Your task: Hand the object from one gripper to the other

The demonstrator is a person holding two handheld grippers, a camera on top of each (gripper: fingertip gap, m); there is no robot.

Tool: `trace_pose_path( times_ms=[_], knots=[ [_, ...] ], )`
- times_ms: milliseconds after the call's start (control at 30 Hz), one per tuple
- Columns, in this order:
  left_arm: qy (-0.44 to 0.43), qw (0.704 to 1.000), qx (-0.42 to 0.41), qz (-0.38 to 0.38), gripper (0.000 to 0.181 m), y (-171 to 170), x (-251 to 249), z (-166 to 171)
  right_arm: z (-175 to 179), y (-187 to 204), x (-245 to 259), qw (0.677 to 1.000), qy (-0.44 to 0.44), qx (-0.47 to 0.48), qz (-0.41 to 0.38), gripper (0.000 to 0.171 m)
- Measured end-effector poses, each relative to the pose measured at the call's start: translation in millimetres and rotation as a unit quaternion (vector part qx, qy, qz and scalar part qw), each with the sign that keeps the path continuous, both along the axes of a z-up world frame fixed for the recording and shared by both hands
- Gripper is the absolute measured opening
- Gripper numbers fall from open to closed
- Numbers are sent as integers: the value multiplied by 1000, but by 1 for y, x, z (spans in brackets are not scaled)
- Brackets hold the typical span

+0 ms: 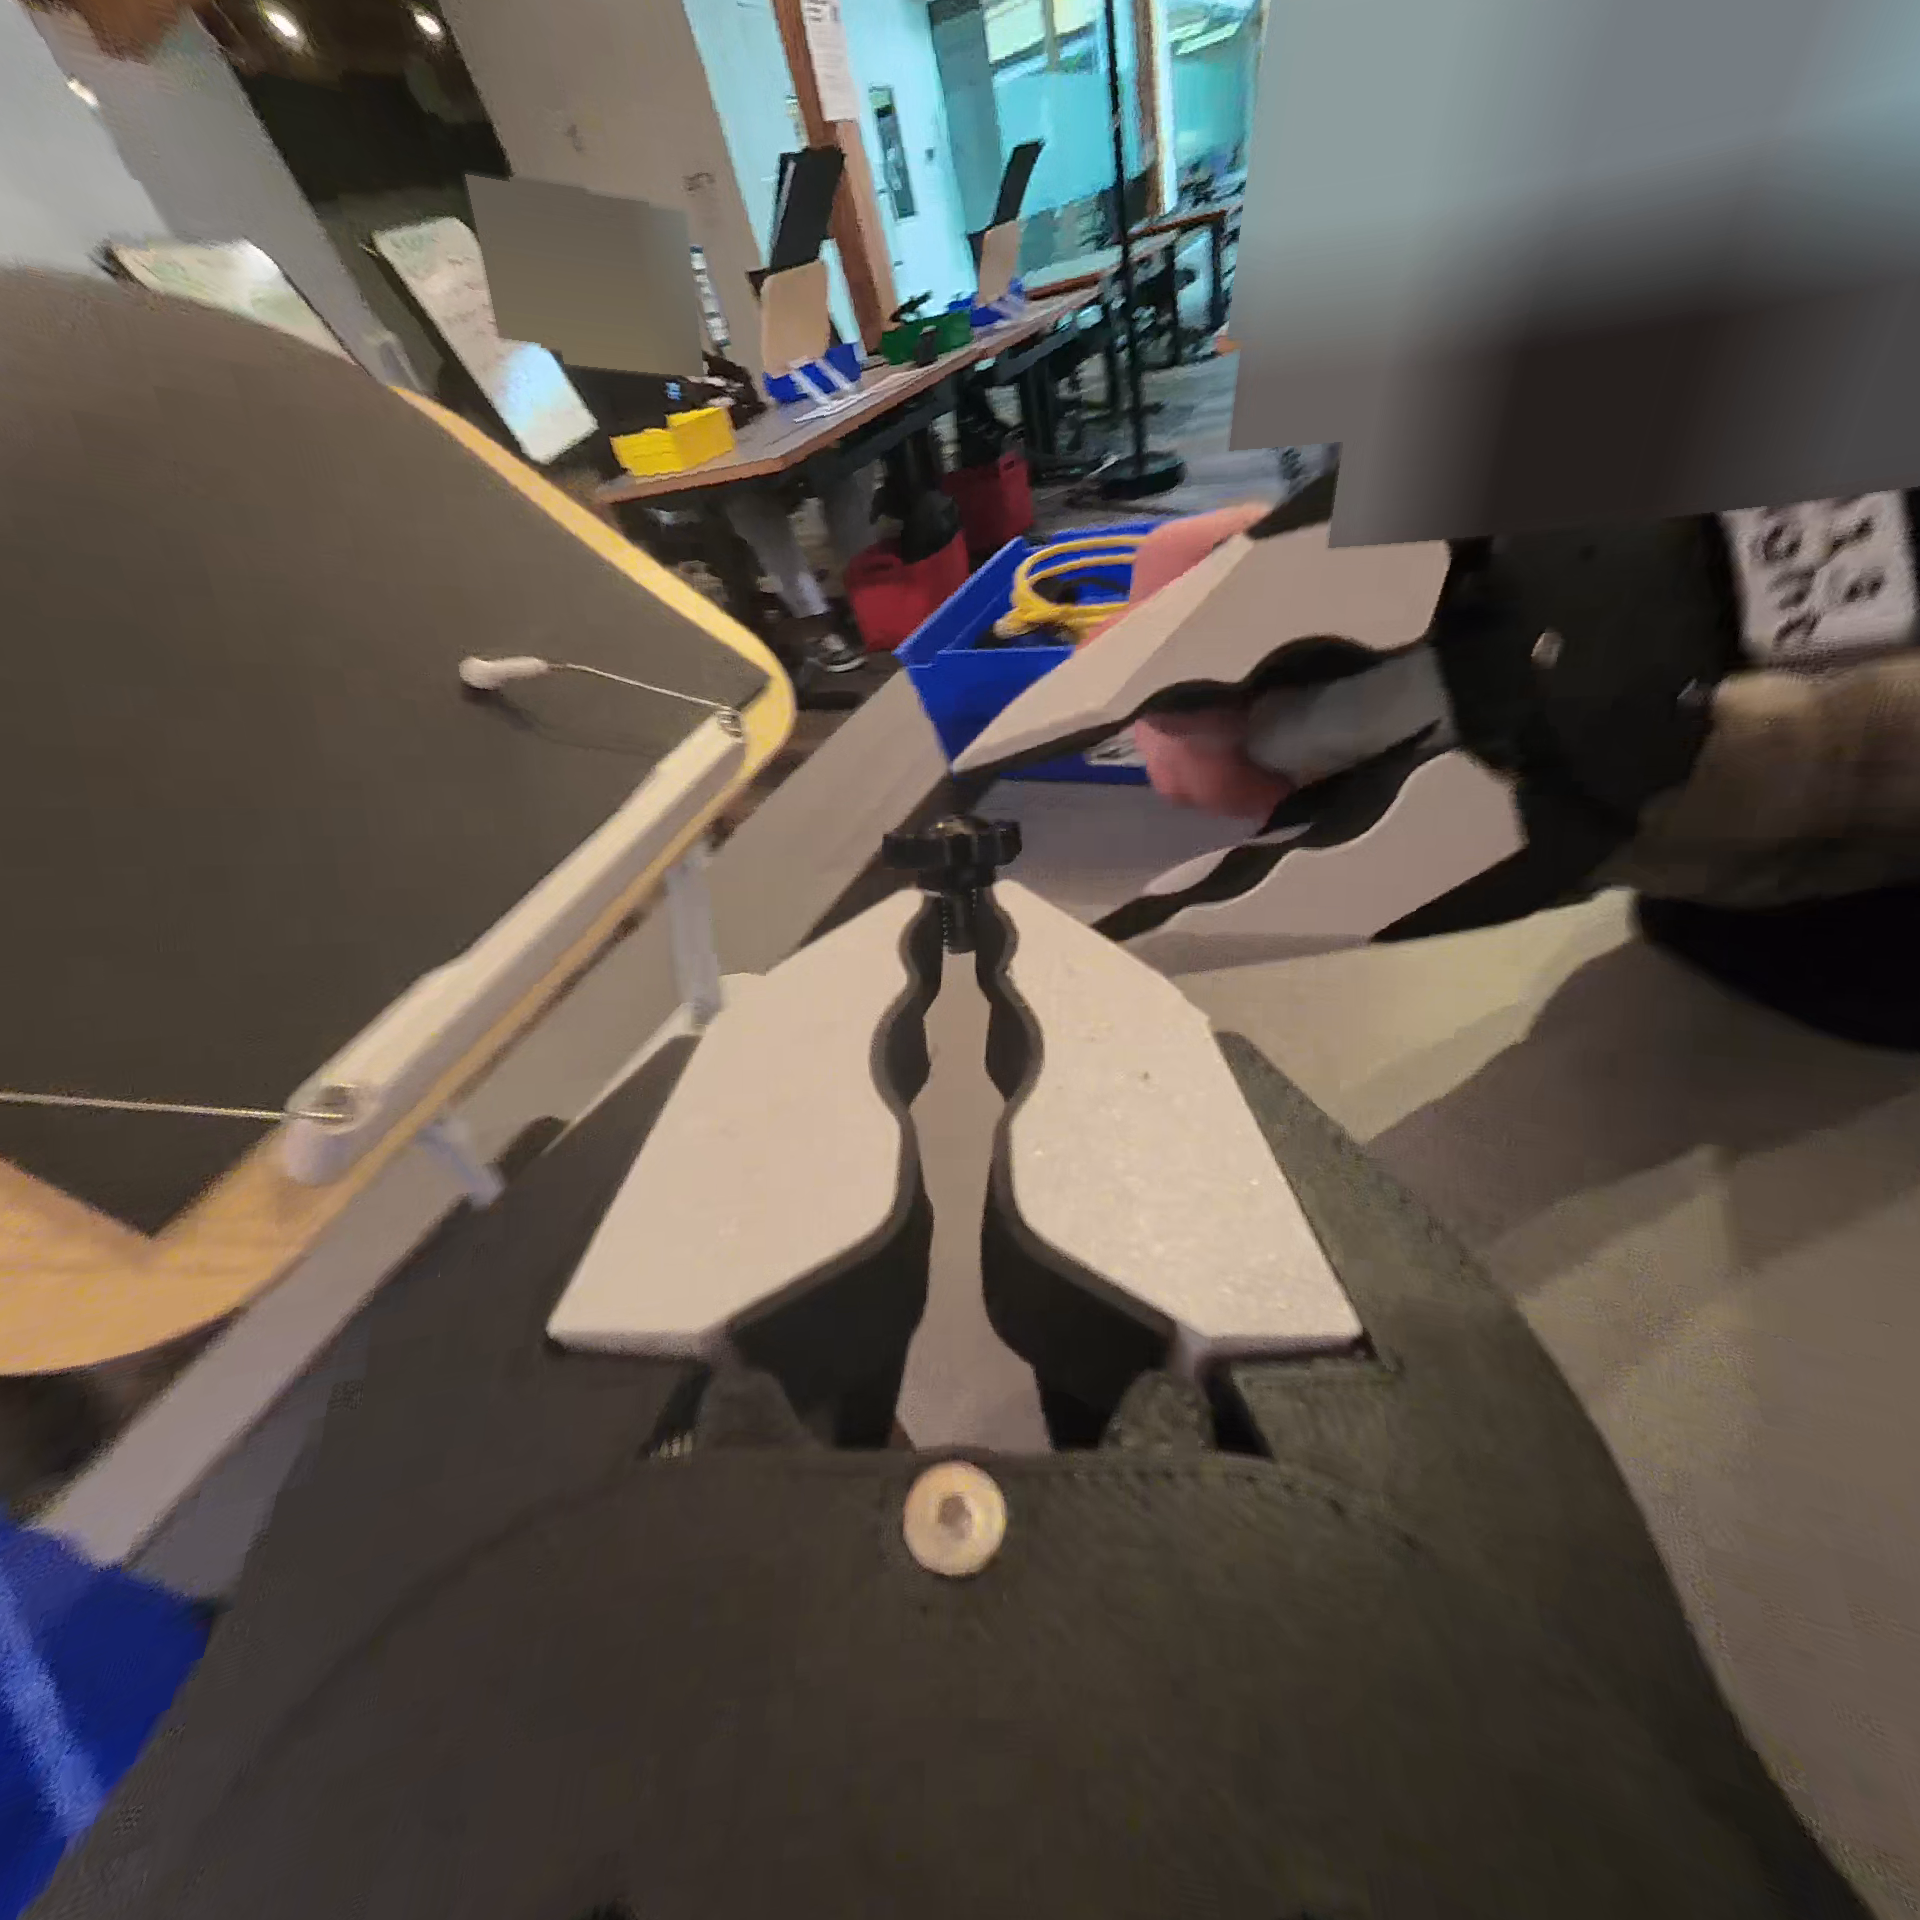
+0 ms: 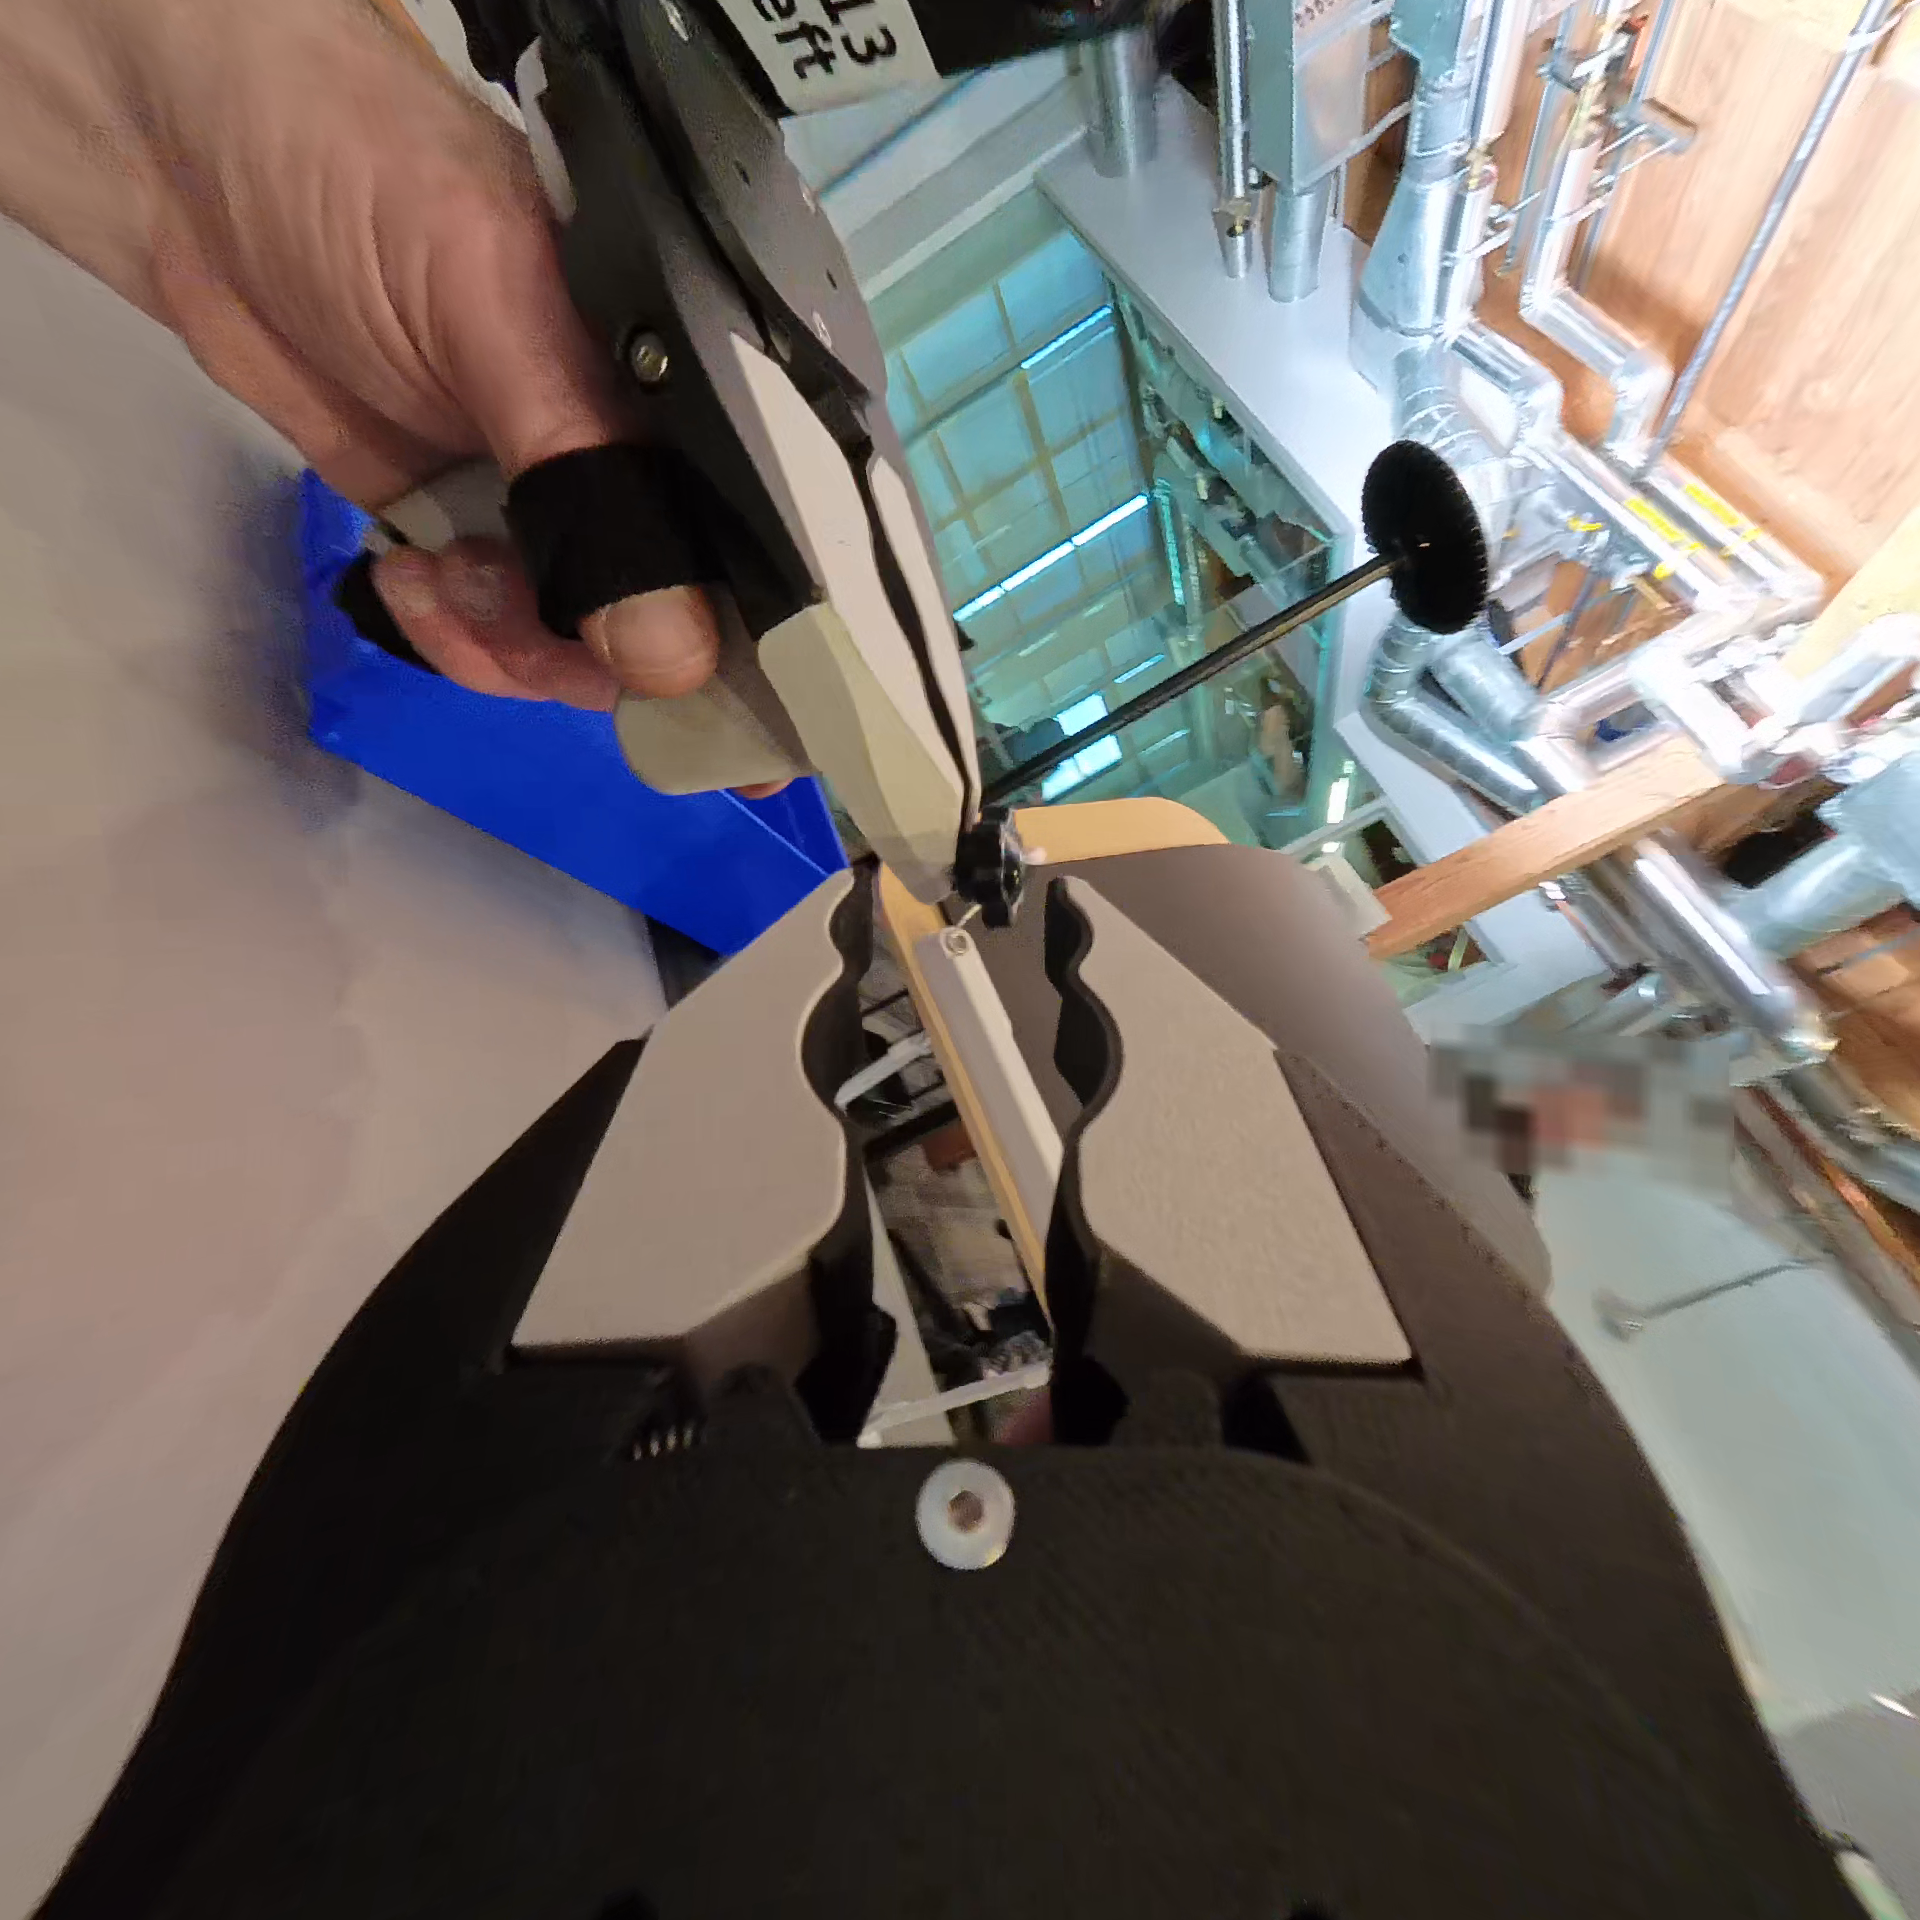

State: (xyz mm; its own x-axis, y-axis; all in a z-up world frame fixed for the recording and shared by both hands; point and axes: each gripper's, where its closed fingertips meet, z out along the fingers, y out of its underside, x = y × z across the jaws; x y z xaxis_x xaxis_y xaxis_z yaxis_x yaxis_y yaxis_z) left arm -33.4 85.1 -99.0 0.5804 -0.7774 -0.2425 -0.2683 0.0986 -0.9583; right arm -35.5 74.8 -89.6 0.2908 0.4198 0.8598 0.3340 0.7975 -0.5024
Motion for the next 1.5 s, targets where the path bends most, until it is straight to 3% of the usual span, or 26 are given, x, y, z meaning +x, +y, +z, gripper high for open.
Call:
trace_pose_path(
  times_ms=[167, 367, 433, 600, 800, 1267, 1333, 1500],
  knots=[
    [157, 976, 131, 75, 5, 9, -15, 1, 6, -2, 3, 975, 48, -195, 94, 25],
    [380, 852, 324, 158, 5, 18, -22, 7, 11, 3, 3, 905, 115, -379, 159, 31],
    [412, 827, 348, 158, 5, 18, -17, 3, 7, 5, 0, 892, 124, -404, 162, 31],
    [427, 806, 378, 156, 5, 15, -5, 1, 1, 11, -3, 884, 134, -422, 150, 31],
    [425, 800, 392, 161, 5, 15, -3, 4, 0, 13, -3, 876, 137, -434, 158, 20],
    [401, 808, 399, 168, 6, 13, -1, 8, 4, 11, -2, 874, 141, -432, 170, 18],
    [389, 822, 380, 169, 10, 14, -1, 9, 7, 12, 0, 871, 152, -433, 175, 18],
    [300, 893, 297, 156, 18, 12, -8, 9, 18, 15, 8, 858, 183, -440, 192, 18]
  ],
)
